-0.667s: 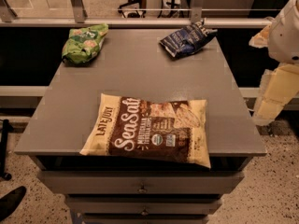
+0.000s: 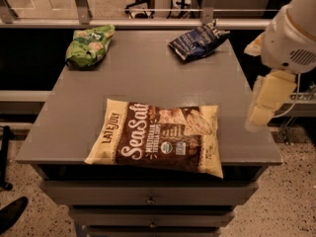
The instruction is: Pick brown chip bag
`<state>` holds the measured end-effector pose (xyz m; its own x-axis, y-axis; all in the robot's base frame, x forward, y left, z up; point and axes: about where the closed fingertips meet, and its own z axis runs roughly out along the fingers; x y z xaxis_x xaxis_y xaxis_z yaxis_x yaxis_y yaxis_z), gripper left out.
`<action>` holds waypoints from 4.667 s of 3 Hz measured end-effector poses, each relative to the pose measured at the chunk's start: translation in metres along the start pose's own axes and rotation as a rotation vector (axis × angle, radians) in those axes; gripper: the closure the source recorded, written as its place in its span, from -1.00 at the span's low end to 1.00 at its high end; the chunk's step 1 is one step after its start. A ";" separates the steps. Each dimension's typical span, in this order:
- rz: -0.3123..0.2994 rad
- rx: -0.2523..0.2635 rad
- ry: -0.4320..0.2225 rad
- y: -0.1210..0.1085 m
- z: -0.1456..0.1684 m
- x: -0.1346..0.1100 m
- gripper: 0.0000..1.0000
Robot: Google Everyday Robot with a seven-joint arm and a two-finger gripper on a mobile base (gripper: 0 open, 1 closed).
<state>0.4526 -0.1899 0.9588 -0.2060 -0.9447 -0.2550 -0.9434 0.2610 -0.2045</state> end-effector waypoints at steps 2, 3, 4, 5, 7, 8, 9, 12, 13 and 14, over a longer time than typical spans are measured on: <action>0.058 -0.175 -0.127 -0.005 0.071 -0.061 -1.00; 0.114 -0.320 -0.153 0.012 0.102 -0.082 -1.00; 0.135 -0.389 -0.176 0.027 0.117 -0.094 -0.94; 0.144 -0.441 -0.199 0.043 0.130 -0.106 -0.36; 0.156 -0.460 -0.213 0.051 0.137 -0.111 0.59; 0.158 -0.459 -0.215 0.050 0.134 -0.112 1.00; 0.158 -0.459 -0.215 0.050 0.134 -0.112 1.00; 0.495 -0.278 -0.406 -0.068 0.074 -0.099 1.00; 0.611 -0.234 -0.497 -0.080 0.042 -0.090 1.00; 0.611 -0.234 -0.497 -0.080 0.042 -0.090 1.00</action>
Offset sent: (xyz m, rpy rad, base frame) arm 0.0483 0.0972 -0.0714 0.2392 0.2296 0.0086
